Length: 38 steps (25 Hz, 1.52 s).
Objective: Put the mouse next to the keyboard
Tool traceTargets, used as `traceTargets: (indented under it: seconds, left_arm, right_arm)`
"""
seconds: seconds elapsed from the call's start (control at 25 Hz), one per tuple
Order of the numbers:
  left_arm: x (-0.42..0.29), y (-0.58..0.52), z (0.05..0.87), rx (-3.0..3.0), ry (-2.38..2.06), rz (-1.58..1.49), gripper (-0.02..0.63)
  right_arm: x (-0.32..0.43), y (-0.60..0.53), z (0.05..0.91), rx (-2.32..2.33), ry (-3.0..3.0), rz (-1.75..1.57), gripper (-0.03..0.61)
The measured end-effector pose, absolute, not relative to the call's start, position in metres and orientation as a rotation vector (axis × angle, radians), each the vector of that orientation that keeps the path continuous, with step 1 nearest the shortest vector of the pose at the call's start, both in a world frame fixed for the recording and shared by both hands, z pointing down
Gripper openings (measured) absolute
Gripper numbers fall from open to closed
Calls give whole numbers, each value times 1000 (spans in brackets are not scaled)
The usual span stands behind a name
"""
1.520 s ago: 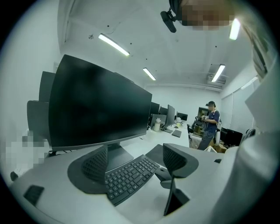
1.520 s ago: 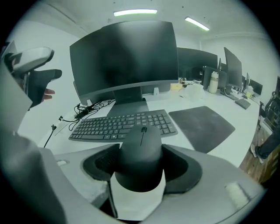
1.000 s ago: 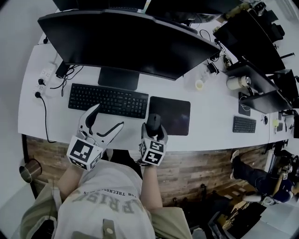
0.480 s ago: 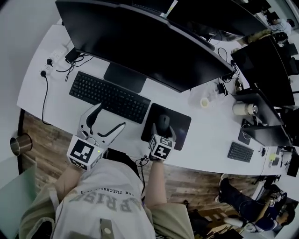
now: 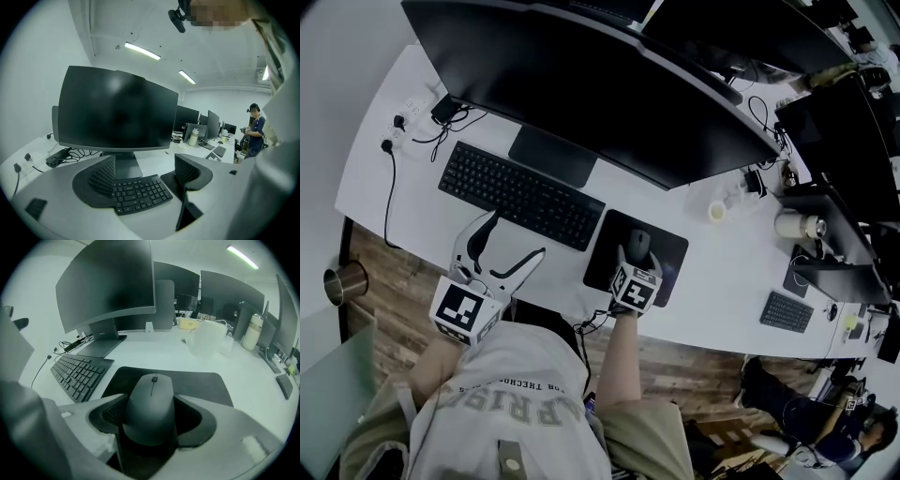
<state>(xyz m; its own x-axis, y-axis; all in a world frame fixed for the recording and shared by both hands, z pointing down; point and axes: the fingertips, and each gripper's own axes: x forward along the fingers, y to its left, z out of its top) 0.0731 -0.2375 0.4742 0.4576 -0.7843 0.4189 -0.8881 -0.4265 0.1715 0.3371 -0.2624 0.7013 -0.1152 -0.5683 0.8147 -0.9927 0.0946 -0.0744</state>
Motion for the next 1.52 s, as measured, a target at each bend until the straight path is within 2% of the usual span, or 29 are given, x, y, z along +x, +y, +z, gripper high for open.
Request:
traceTargets:
  seconds: [0.52,0.96,1.0,1.04,1.24,1.28,1.36,1.52]
  left_arm:
    - [71,-243,482,2361,-1379,398,377]
    - [60,-261,428,2523,-1359,256,368]
    - [59,-261,421,2551,-1354,241,341]
    - [60,-261,412,2583,-1350,228,298]
    - [61,-262,379,2695,-1340,131,91]
    - [61,-263,374,2707,-1348,103,55]
    - [62,-262,363,2728,-1362,46,15]
    - [63,-259,342,2749,-1381,-79,11]
  right_arm:
    - [336,-266,687,1573,-1849,847,327]
    - [279,-259,477,1924,-2334,336,325]
    - [273,-254,463,1948,-2345,302,321]
    - [269,-248,449,1977,-2350,268,287]
    - [259,-225,392,2125,-2310,63,29]
    - [257,-222,383,2140,-2302,28,2]
    - [253,-218,369,2144,-2303,-25,2]
    - [247,-210,348,2152,-2305,-102,2]
